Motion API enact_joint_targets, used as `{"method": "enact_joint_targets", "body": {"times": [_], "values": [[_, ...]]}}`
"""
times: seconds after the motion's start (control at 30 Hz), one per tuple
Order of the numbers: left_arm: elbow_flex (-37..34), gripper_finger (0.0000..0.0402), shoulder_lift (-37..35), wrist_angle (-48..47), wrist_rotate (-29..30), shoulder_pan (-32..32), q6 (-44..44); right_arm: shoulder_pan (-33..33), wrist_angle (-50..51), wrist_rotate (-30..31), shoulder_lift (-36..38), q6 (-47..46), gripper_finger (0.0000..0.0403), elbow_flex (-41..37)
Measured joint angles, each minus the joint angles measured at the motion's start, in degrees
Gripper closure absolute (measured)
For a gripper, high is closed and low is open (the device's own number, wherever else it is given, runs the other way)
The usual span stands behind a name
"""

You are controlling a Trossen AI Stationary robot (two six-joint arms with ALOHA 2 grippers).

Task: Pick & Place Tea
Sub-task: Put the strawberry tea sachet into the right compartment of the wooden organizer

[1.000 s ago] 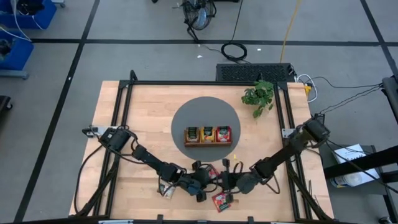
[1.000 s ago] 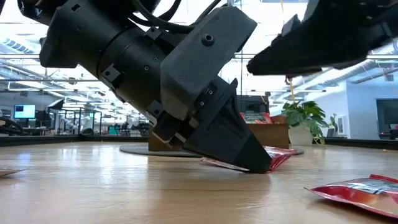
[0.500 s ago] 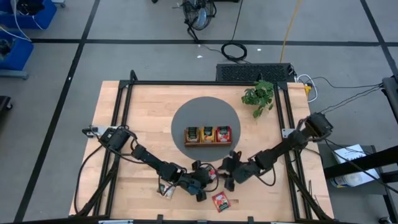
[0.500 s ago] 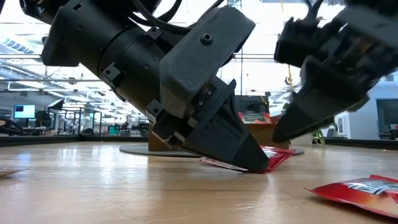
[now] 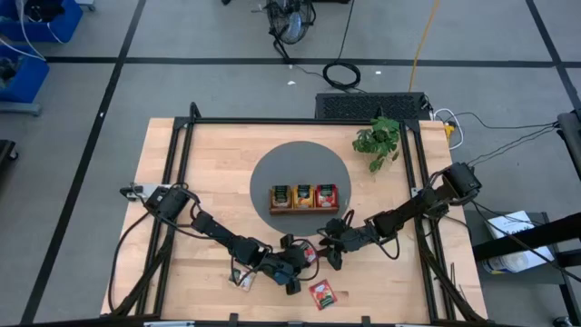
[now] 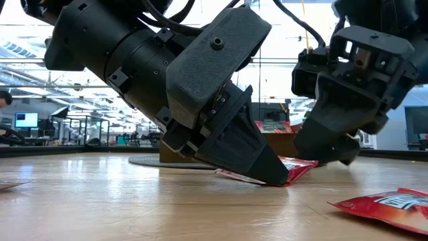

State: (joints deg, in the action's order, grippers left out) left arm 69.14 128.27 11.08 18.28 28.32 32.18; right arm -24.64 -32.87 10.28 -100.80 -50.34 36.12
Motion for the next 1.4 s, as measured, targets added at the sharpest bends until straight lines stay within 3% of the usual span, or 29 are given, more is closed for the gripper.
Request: {"method": "enact_joint_targets", "body": {"times": [0.43, 0.9, 1.0, 1.1, 1.4], "values": [[0.0, 0.0392, 0.0, 0.4, 0.0, 0.0, -0.2, -0.2, -9.1, -2.3, -5.3, 4.1, 0.0248, 0.2], [-0.1, 0.0389, 0.0, 0.9, 0.0, 0.1, -1.0, -0.6, -8.8, -3.1, -5.5, 8.2, 0.0359, 0.1], [-0.2, 0.0396, 0.2, 3.0, -0.1, 0.2, -5.2, -0.9, -9.9, -2.9, -5.7, 11.9, 0.0391, 0.1], [-0.4, 0.0397, -0.2, 5.4, -0.9, 1.0, -10.4, -2.3, -11.6, -1.1, -5.8, 16.7, 0.0396, 0.0], [-0.9, 0.0316, -7.5, 1.3, -2.1, 4.7, -15.8, -4.5, -11.9, 6.5, -5.6, 25.3, 0.0401, 0.0]]}}
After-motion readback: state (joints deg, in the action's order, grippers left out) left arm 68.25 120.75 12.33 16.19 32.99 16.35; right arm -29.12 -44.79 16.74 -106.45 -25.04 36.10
